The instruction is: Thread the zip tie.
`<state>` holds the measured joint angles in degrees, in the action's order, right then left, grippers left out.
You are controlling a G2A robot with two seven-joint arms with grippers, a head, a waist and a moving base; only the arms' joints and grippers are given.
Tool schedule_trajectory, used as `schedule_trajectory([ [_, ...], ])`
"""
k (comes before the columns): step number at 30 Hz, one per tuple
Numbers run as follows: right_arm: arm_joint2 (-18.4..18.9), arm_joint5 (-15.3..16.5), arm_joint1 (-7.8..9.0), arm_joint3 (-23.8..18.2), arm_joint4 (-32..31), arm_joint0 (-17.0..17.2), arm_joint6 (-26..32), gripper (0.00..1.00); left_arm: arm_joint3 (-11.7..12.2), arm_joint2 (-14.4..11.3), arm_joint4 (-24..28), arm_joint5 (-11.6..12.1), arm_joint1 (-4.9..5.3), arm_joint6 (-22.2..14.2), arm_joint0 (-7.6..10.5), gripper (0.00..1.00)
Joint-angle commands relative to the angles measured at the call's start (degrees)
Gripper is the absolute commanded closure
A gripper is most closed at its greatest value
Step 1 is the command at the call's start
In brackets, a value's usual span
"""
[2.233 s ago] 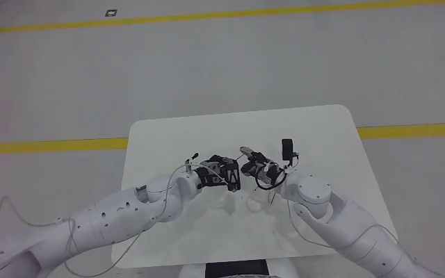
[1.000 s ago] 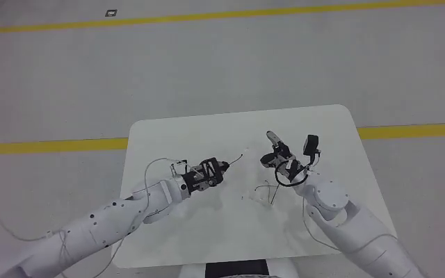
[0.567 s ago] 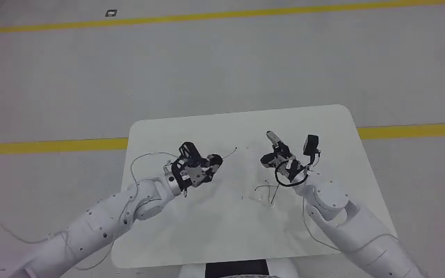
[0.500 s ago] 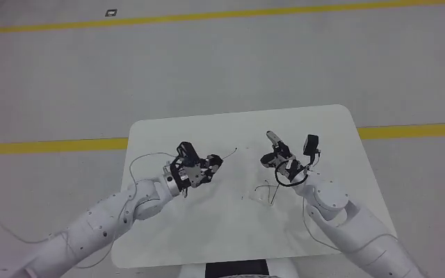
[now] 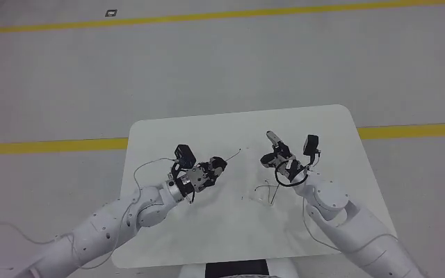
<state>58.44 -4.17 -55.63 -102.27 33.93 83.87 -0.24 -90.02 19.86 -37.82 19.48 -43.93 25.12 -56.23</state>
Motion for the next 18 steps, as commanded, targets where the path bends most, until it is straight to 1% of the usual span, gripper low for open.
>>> schedule_trajectory([
  [1,0.0,0.0,0.0,0.0,0.0,0.0,0.0,0.0,0.0,0.0,0.0,0.0,0.0,0.0,0.0,1.0],
  [3,0.0,0.0,0.0,0.0,0.0,0.0,0.0,0.0,0.05,0.02,0.03,-0.15,-0.02,-0.17,-0.07,1.0],
  [5,0.0,0.0,0.0,0.0,0.0,0.0,0.0,0.0,-0.47,0.12,4.47,0.0,-0.33,-0.92,-0.96,1.0],
  [7,0.0,0.0,0.0,0.0,0.0,0.0,0.0,0.0,-0.48,-0.07,7.26,0.0,-0.46,-2.23,-0.98,1.0],
  [9,0.0,0.0,0.0,0.0,0.0,0.0,0.0,0.0,-2.33,-0.7,11.9,0.0,-0.57,-2.1,-1.33,1.0],
  [10,0.0,0.0,0.0,0.0,0.0,0.0,0.0,0.0,-3.25,-1.24,14.09,0.0,-0.55,-3.08,-1.27,1.0],
  [11,0.0,0.0,0.0,0.0,0.0,0.0,0.0,0.0,-4.55,-1.68,16.86,0.0,-0.47,-3.72,-0.92,1.0],
  [13,0.0,0.0,0.0,0.0,0.0,0.0,0.0,0.0,-7.07,-2.55,21.7,0.0,-0.29,-4.46,-0.79,1.0],
  [14,0.0,0.0,0.0,0.0,0.0,0.0,0.0,0.0,-8.02,-2.7,23.93,0.0,-0.06,-4.41,-0.41,1.0],
  [18,0.0,0.0,0.0,0.0,0.0,0.0,0.0,0.0,-9.41,-3.58,28.06,0.0,0.73,-4.42,-0.2,1.0],
])
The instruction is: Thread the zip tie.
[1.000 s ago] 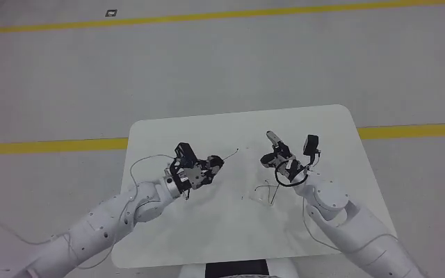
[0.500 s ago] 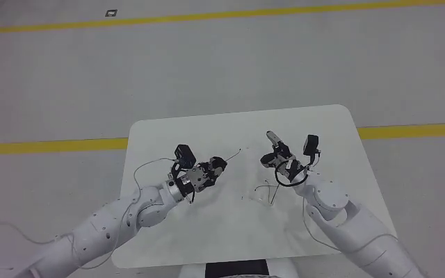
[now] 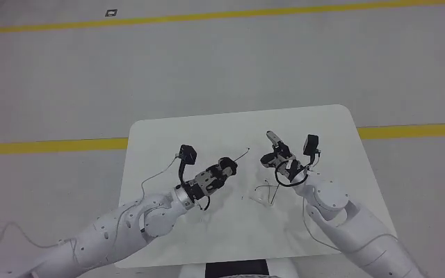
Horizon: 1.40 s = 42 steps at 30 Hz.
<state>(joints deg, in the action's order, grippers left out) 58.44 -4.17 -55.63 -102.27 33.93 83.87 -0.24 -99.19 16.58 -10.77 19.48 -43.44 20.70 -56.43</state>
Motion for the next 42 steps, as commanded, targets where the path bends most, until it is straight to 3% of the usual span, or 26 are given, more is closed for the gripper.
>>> schedule_trajectory([
  [1,0.0,0.0,0.0,0.0,0.0,0.0,0.0,0.0,-0.24,-0.5,1.84,0.0,0.41,0.14,-0.07,1.0],
  [10,0.0,0.0,0.0,0.0,0.0,0.0,0.0,0.0,-1.96,-0.88,7.6,0.0,1.57,-1.23,-0.93,1.0],
  [14,0.0,0.0,0.0,0.0,0.0,0.0,0.0,0.0,-1.22,-0.89,8.22,0.0,1.9,-3.5,-1.37,1.0],
  [17,0.0,0.0,0.0,0.0,0.0,0.0,0.0,0.0,-0.04,-1.04,7.51,0.0,1.9,-4.98,-1.39,1.0],
  [25,0.0,0.0,0.0,0.0,0.0,0.0,0.0,0.0,-0.04,-1.04,7.51,0.0,1.9,-4.98,-1.39,1.0],
  [27,0.0,0.0,0.0,0.0,0.0,0.0,0.0,0.0,-0.43,-0.7,10.33,0.0,1.64,-6.73,-2.0,1.0],
  [34,0.0,0.0,0.0,0.0,0.0,0.0,0.0,0.0,0.04,3.0,18.71,0.0,2.1,-15.51,-3.14,1.0],
  [42,0.0,0.0,0.0,0.0,0.0,0.0,0.0,0.0,-2.35,10.58,24.44,0.0,3.55,-25.16,-7.74,1.0],
])
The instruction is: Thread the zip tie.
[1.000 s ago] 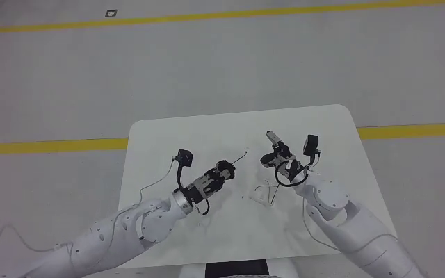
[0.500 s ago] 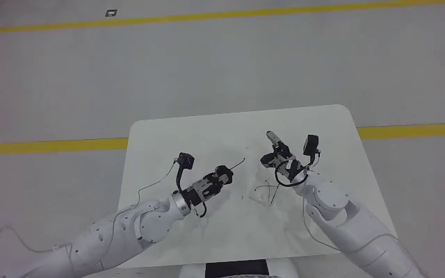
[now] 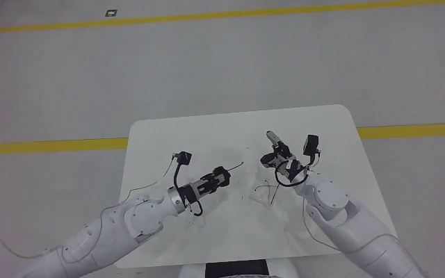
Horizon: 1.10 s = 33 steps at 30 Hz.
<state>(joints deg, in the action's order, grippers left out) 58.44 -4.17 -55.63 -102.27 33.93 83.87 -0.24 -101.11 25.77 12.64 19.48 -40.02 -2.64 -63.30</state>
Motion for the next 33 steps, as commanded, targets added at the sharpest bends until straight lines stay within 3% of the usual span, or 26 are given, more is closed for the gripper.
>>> schedule_trajectory([
  [1,0.0,0.0,0.0,0.0,0.0,0.0,0.0,0.0,-0.61,2.51,1.96,0.0,0.19,-3.46,-1.52,1.0],
  [6,0.0,0.0,0.0,0.0,0.0,0.0,0.0,0.0,0.45,9.72,6.3,0.0,-0.14,-12.07,-5.73,1.0],
  [10,0.0,0.0,0.0,0.0,0.0,0.0,0.0,0.0,0.55,15.92,11.19,0.0,-1.47,-19.43,-9.23,1.0],
  [14,0.0,0.0,0.0,0.0,0.0,0.0,0.0,0.0,1.3,23.09,16.4,0.0,-3.78,-30.86,-12.93,1.0],
  [18,0.0,0.0,0.0,0.0,0.0,0.0,0.0,0.0,4.36,30.08,19.53,0.0,-6.96,-42.64,-16.36,1.0],
  [27,0.0,0.0,0.0,0.0,0.0,0.0,0.0,0.0,4.36,30.08,19.53,0.0,-6.96,-42.64,-16.36,1.0],
  [31,0.0,0.0,0.0,0.0,0.0,0.0,0.0,0.0,6.17,29.63,20.46,-1.94,-7.19,-43.13,-16.03,1.0],
  [33,0.0,0.0,0.0,0.0,0.0,0.0,0.0,0.0,7.62,29.65,23.63,-0.65,-7.36,-45.95,-15.73,1.0],
])
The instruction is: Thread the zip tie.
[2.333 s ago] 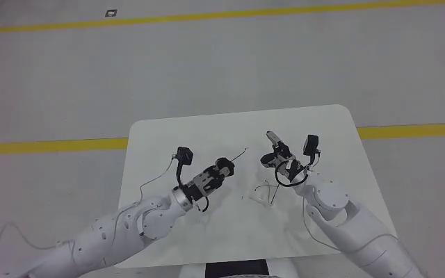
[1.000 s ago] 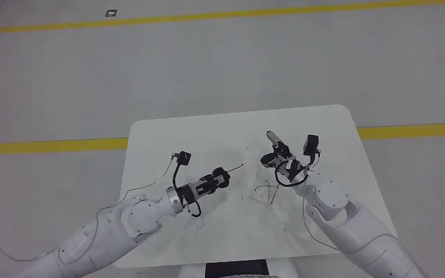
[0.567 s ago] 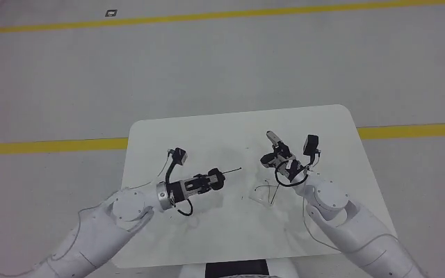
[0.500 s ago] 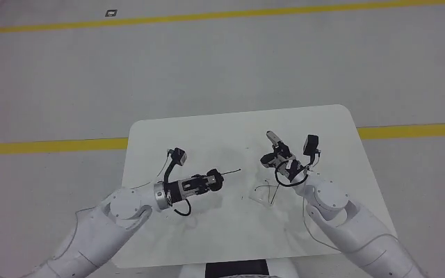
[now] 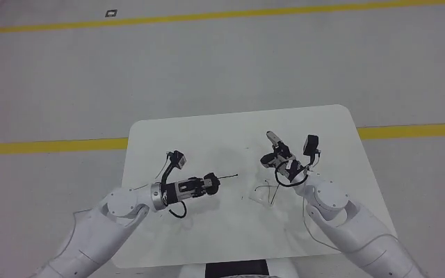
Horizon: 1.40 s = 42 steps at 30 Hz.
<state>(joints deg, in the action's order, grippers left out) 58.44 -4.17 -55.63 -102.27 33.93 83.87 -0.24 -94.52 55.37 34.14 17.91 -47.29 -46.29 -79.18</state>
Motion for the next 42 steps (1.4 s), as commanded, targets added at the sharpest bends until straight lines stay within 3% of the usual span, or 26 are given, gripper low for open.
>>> schedule_trajectory([
  [1,0.0,0.0,0.0,0.0,0.0,0.0,0.0,0.0,1.98,0.09,2.92,0.99,-0.11,-3.63,0.34,1.0],
  [4,0.03,1.91,-0.13,0.05,0.67,0.31,4.75,0.0,4.03,0.43,4.32,1.57,-0.22,-5.98,0.85,1.0],
  [10,-0.8,4.34,-0.38,1.69,1.93,-0.7,19.85,0.0,5.6,1.67,8.88,1.57,-0.85,-11.66,1.26,1.0],
  [13,-1.65,5.12,-0.65,2.5,0.75,-1.55,23.23,0.0,6.03,2.13,10.71,1.57,-1.32,-13.76,1.21,1.0],
  [16,-3.1,7.2,-1.2,2.98,-0.07,-2.28,25.26,0.0,7.1,2.33,9.67,1.57,-1.71,-15.82,1.46,1.0],
  [24,-3.4,7.93,-1.5,3.08,0.0,-2.29,24.77,0.0,6.94,2.14,8.99,1.25,-1.87,-14.41,1.4,1.0],
  [34,-2.99,16.11,-2.14,8.96,6.78,-3.28,42.03,0.0,8.03,2.24,14.2,1.57,-2.45,-20.26,1.65,1.0],
  [42,-3.01,16.15,-2.19,8.62,6.06,-3.26,41.43,0.0,8.09,2.29,14.75,1.57,-2.55,-21.4,1.75,1.0],
])
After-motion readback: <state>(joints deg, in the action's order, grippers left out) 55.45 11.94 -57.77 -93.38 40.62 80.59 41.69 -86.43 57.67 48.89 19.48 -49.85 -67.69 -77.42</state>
